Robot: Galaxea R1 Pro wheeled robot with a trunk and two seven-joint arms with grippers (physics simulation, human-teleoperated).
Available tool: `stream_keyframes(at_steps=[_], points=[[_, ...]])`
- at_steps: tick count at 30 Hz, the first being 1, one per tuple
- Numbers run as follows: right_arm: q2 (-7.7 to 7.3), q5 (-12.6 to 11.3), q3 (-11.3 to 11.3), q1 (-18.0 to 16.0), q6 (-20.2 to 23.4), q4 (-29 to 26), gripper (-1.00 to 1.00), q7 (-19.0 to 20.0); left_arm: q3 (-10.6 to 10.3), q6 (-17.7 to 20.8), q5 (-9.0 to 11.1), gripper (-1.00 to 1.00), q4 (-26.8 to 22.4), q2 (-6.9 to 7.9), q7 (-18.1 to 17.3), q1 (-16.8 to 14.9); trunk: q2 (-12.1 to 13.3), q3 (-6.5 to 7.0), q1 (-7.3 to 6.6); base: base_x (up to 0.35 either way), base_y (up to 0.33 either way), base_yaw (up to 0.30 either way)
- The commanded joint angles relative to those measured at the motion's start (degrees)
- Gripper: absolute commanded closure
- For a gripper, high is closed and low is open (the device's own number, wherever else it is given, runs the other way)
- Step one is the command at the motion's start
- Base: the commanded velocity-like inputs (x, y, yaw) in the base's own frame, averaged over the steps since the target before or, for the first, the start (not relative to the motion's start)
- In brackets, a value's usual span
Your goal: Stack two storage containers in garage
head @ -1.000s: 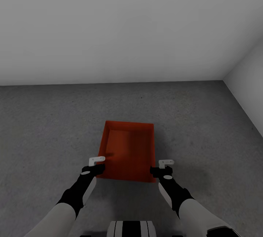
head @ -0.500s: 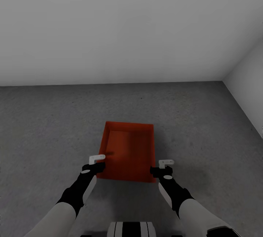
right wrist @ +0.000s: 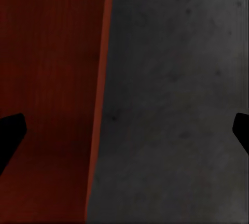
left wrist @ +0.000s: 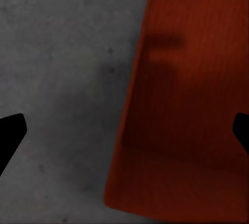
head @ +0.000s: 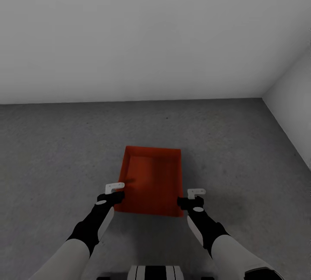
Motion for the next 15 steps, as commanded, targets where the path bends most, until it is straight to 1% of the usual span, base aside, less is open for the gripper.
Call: stream_keyframes(at_steps=[1,15], points=[[-0.04,-0.03,0.44,-0.01,0.27,-0.05,-1.00,-0.45,-0.19,0.24,0.60,-1.00,-0.13,0.04,0.40,0.00,0.40,0.15,-0.23,0.000,0.000,0.000],[0.05,0.03,0.50,-0.01,0.13,0.04,-1.00,-0.60,-0.26,0.21,0.61,-1.00,-1.09,0.11,0.40,0.00,6.02,2.67,-3.30,0.000,0.000,0.000]])
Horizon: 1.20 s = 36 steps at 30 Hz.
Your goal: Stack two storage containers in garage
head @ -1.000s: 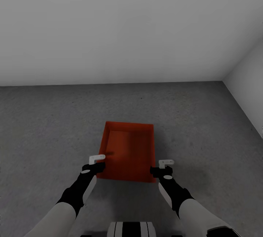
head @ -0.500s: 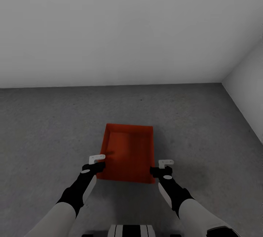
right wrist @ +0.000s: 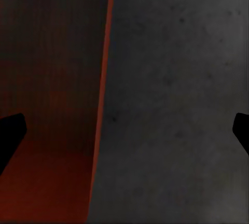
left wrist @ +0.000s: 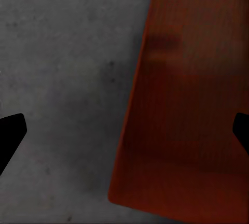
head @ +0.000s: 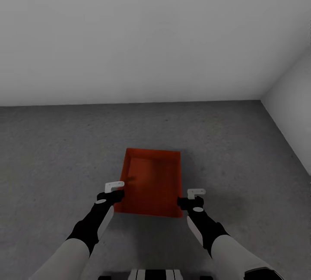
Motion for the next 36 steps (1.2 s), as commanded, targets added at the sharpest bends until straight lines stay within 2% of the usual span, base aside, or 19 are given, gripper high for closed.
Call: stream_keyframes(at_steps=[1,15,24,28,30,33,36], points=[[-0.03,-0.02,0.45,-0.02,0.18,-0.04,-1.00,-0.45,-0.20,0.25,0.60,-1.00,-0.11,0.03,0.41,0.00,0.40,0.16,-0.23,0.000,0.000,0.000],[-0.25,-0.03,0.35,-0.02,-0.09,0.14,-1.00,-0.52,-0.12,0.40,0.60,-1.00,0.22,0.07,0.41,0.00,6.02,2.67,-3.30,0.000,0.000,0.000],[-0.37,-0.18,0.28,0.06,0.48,0.78,-1.00,-0.53,0.23,0.66,0.81,-1.00,3.33,0.22,0.47,0.00,9.63,4.28,-5.28,0.000,0.000,0.000],[-0.45,-0.19,0.27,0.03,0.59,1.98,-1.00,-0.48,2.41,0.81,0.79,-1.00,5.05,1.10,0.45,0.00,11.23,5.00,-6.16,0.000,0.000,0.000],[-0.46,-0.19,0.27,-0.05,0.60,2.52,-1.00,-0.48,4.20,0.76,0.85,-1.00,7.09,2.19,0.38,0.00,12.03,5.36,-6.60,0.000,0.000,0.000],[-0.47,-0.19,0.27,-0.07,0.65,2.86,-1.00,-0.47,5.91,0.49,0.87,-1.00,10.37,3.02,0.37,0.00,13.24,5.90,-7.26,0.000,0.000,0.000],[-0.49,-0.19,0.27,-0.04,0.67,3.10,-1.00,-0.47,6.76,0.27,0.86,-1.00,13.70,3.73,0.46,0.00,14.44,6.44,-7.92,0.000,0.000,0.000]])
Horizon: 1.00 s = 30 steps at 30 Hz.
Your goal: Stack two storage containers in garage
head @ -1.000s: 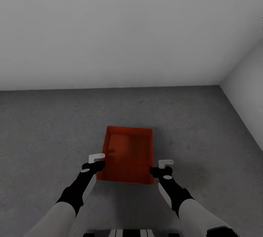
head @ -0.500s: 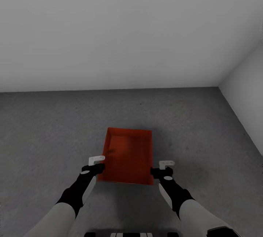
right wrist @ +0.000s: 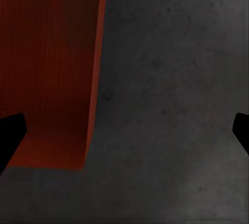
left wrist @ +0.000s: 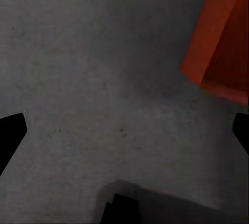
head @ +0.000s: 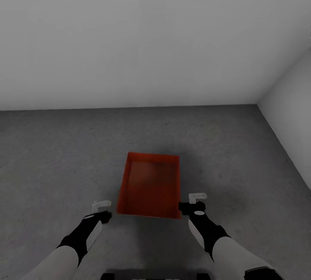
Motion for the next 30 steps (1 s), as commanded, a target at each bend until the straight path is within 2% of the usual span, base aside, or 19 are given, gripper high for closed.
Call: stream_keyframes(at_steps=[1,9,13,22,30], points=[[-0.05,-0.03,0.45,-0.01,0.29,-0.03,-1.00,-0.41,0.23,0.21,0.61,-1.00,0.48,0.12,0.20,0.00,0.40,0.16,-0.23,0.000,0.000,0.000],[-0.12,-0.03,0.45,0.08,0.30,0.14,-1.00,-0.41,0.56,0.07,0.71,-1.00,6.78,2.26,0.21,0.00,3.61,1.59,-1.99,0.000,0.000,0.000],[-0.09,-0.03,0.51,0.08,0.30,0.15,-1.00,-0.30,0.57,0.04,1.39,-1.00,9.07,3.24,0.19,0.00,5.21,2.31,-2.86,0.000,0.000,0.000],[-0.02,0.04,0.54,0.10,0.30,0.15,-1.00,-0.24,0.56,-0.04,3.48,-1.00,10.05,4.00,0.15,0.00,8.82,3.93,-4.84,0.000,0.000,0.000],[0.07,0.06,0.54,0.09,0.30,0.15,-1.00,-0.15,0.56,-0.11,3.83,-1.00,10.18,4.34,0.15,0.00,12.03,5.36,-6.60,0.000,0.000,0.000]])
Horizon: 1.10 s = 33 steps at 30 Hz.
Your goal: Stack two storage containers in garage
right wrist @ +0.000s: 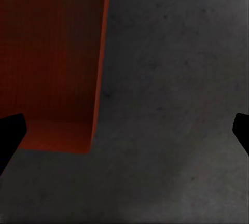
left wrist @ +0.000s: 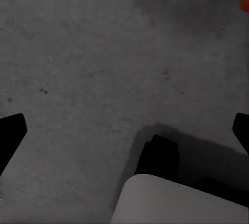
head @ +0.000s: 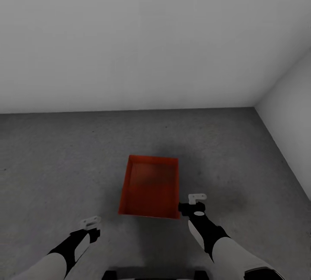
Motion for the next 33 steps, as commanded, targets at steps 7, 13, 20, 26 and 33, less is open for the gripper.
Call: stream_keyframes(at_steps=[7,13,20,26,33], points=[[-0.02,-0.02,0.45,-0.01,0.32,-0.05,-1.00,-0.37,0.09,0.26,0.60,-1.00,-0.14,0.45,0.20,0.01,2.81,1.23,-1.54,0.000,0.000,0.000],[-0.25,0.07,0.48,0.09,0.74,2.48,-1.00,-0.36,0.06,0.29,0.60,-1.00,-0.14,0.51,0.20,0.01,5.21,2.31,-2.86,0.000,0.000,0.000],[-1.13,0.27,0.53,0.16,0.43,7.43,-1.00,-0.23,0.05,0.25,0.60,-1.00,-0.14,0.53,0.20,0.01,7.62,3.39,-4.18,0.000,0.000,0.000],[-1.52,0.28,0.54,0.17,0.57,8.12,-1.00,-0.13,0.06,0.31,0.66,-1.00,-0.20,0.53,0.20,0.01,7.62,3.39,-4.18,0.000,0.000,0.000],[-1.60,0.18,0.54,0.17,0.62,8.53,-1.00,-0.14,-0.02,0.31,0.77,-1.00,-0.23,0.39,0.24,0.01,7.62,3.39,-4.18,-0.003,0.000,0.000]])
